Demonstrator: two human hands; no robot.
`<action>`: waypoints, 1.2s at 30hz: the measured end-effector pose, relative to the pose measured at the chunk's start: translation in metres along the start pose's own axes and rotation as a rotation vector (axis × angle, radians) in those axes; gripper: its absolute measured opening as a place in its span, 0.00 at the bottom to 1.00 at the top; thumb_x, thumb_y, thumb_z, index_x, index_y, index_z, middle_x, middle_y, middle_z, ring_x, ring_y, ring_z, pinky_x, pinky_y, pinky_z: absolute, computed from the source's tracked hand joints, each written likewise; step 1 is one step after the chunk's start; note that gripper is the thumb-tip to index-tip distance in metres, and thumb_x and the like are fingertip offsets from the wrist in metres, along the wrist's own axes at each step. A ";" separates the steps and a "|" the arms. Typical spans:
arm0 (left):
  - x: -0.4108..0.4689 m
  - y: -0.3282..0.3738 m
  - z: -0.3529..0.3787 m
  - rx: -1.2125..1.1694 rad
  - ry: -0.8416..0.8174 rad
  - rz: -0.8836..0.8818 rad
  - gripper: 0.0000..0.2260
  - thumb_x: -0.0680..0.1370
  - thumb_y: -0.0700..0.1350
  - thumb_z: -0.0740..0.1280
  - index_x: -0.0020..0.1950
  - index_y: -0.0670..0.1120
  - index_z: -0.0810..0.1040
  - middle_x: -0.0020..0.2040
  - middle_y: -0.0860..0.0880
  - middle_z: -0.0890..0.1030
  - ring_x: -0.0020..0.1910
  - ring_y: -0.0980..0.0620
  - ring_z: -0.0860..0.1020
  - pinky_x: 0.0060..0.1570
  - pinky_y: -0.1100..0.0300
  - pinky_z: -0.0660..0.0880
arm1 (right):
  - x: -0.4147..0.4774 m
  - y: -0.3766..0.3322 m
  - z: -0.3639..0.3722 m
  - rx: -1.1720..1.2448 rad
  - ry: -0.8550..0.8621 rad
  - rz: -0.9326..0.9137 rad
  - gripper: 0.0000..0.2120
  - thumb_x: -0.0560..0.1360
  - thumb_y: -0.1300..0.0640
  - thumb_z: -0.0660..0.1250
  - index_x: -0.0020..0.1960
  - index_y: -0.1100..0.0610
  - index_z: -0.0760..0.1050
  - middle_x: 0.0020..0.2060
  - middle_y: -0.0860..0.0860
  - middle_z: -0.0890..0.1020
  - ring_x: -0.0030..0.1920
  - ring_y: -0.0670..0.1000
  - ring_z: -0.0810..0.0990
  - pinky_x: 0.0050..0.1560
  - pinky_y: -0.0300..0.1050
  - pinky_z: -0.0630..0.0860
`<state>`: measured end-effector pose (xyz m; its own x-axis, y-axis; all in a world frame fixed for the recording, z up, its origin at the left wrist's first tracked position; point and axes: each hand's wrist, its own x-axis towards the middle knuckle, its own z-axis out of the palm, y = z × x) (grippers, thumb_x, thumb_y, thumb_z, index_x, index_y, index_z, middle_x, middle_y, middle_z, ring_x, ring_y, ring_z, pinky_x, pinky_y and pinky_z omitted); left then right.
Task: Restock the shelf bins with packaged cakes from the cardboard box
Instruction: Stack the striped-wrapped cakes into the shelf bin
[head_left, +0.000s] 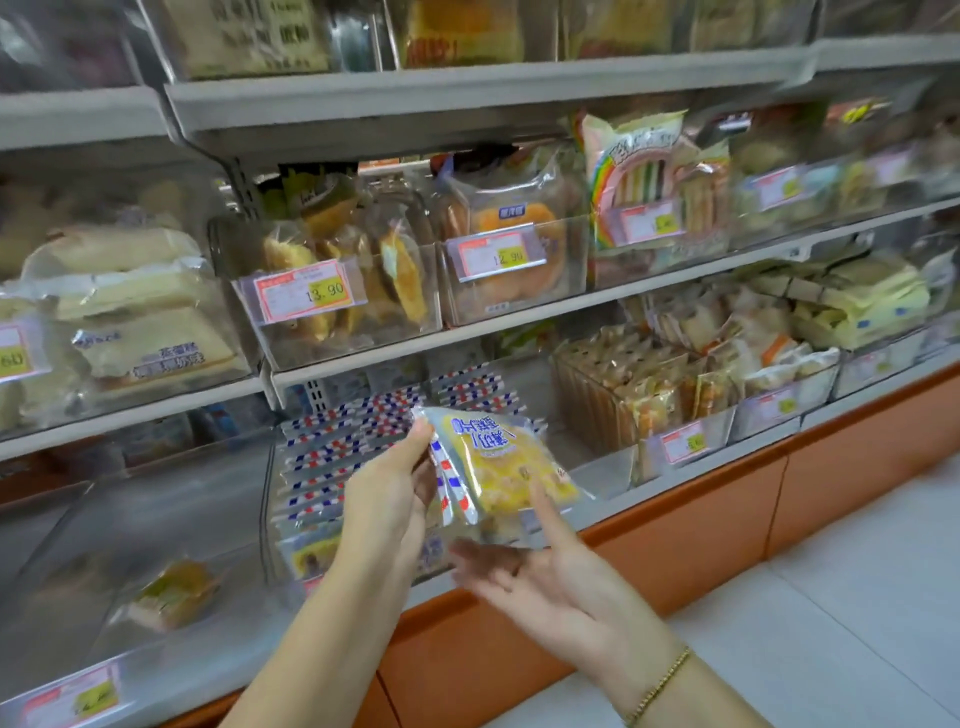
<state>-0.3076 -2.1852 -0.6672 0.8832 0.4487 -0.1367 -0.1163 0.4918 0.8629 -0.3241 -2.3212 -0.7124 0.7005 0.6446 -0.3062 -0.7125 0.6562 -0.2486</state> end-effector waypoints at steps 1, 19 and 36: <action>-0.001 -0.003 0.005 -0.009 -0.002 0.002 0.06 0.77 0.40 0.68 0.42 0.39 0.81 0.36 0.45 0.84 0.31 0.54 0.81 0.46 0.57 0.79 | 0.002 -0.004 0.004 0.091 -0.029 -0.062 0.35 0.64 0.53 0.74 0.64 0.72 0.70 0.58 0.70 0.77 0.60 0.66 0.77 0.57 0.62 0.74; 0.071 -0.003 0.017 1.216 -0.325 0.241 0.04 0.78 0.46 0.67 0.52 0.51 0.80 0.49 0.54 0.82 0.46 0.58 0.80 0.41 0.66 0.76 | 0.050 -0.192 -0.010 -0.764 0.432 -0.599 0.08 0.74 0.67 0.68 0.52 0.64 0.74 0.36 0.56 0.84 0.31 0.50 0.84 0.26 0.40 0.78; 0.181 -0.013 0.015 1.843 -0.576 0.101 0.34 0.75 0.63 0.65 0.77 0.54 0.58 0.73 0.53 0.67 0.67 0.52 0.70 0.63 0.61 0.69 | 0.267 -0.252 0.018 -1.839 0.610 -0.581 0.20 0.77 0.59 0.64 0.69 0.58 0.67 0.61 0.57 0.75 0.60 0.57 0.75 0.56 0.47 0.72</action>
<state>-0.1395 -2.1209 -0.6958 0.9700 -0.0300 -0.2411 0.0400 -0.9590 0.2804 0.0430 -2.3072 -0.7152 0.9950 0.0965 0.0276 0.0846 -0.6582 -0.7481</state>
